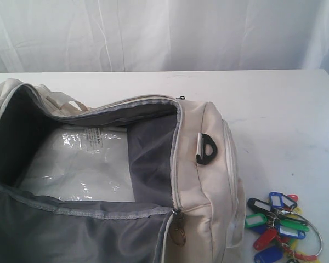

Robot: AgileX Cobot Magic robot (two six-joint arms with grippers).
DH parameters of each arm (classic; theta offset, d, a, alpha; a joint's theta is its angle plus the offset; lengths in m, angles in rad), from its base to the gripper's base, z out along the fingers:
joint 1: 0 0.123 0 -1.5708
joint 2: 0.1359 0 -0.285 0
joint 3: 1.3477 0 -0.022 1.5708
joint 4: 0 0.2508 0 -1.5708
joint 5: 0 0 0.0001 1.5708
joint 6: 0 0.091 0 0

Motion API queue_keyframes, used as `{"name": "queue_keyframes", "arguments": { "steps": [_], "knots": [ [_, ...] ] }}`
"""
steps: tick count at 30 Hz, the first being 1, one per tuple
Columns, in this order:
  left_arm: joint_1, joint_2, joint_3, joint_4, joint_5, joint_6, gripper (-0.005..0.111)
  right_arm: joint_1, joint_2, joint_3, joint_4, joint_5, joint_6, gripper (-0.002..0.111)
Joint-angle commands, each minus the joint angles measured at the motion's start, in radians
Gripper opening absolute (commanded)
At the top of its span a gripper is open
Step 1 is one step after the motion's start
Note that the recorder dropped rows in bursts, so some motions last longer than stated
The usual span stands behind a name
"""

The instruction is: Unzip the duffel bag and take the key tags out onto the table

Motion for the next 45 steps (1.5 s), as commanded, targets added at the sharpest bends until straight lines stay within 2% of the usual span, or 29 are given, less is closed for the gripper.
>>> {"name": "queue_keyframes", "arguments": {
  "steps": [1, 45],
  "knots": [
    [0.003, -0.004, 0.004, -0.005, 0.004, 0.0, 0.0, 0.004, -0.006, 0.005, 0.0, 0.0, 0.0, 0.0],
    [-0.012, -0.004, 0.004, -0.005, 0.002, 0.0, 0.0, 0.004, -0.006, 0.005, 0.0, 0.0, 0.0, 0.0]
  ]
}}
